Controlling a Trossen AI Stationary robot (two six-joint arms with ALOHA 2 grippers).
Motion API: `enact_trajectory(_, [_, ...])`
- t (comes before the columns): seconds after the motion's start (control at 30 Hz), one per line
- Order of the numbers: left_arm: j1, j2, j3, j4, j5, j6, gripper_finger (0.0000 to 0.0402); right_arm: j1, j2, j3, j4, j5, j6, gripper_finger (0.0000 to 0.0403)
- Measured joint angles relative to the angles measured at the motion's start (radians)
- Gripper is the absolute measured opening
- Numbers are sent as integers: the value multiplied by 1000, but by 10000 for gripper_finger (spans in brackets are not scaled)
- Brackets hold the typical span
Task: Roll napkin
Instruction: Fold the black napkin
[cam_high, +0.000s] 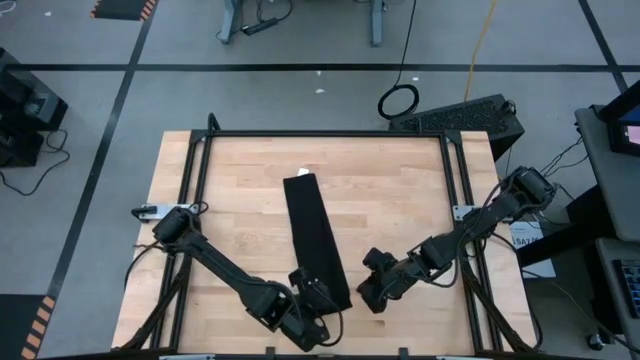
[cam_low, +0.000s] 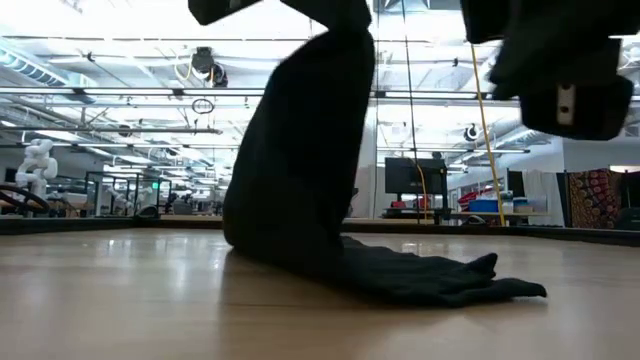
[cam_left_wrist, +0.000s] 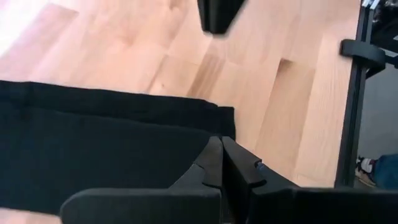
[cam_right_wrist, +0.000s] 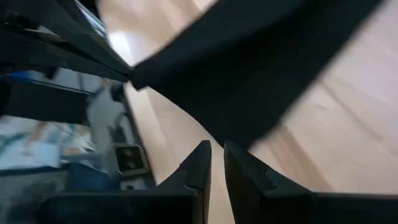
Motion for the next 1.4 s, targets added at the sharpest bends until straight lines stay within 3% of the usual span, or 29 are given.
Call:
enact_trajectory(0.3, [-20, -64, 0, -118, -5, -1, 0, 0, 199, 0, 281, 21, 70, 36])
enact_trajectory(0.5, [-27, -81, 0, -117, -8, -1, 0, -10, 351, 0, 668, 18, 79, 36])
enact_trajectory(0.6, [-30, -78, -1, -119, -8, -18, 0, -22, 391, 4, 774, 22, 101, 36])
enact_trajectory(0.9, [-30, -79, 0, -98, -30, -25, 0, -48, 430, 44, 704, 24, 122, 36])
enact_trajectory(1.27, [-3, -84, 0, -59, -91, -17, 0, -63, 430, 92, 598, 22, 25, 36])
enact_trajectory(1.4, [-4, -84, 0, -68, -91, -19, 0, -70, 414, 92, 538, -86, -5, 36])
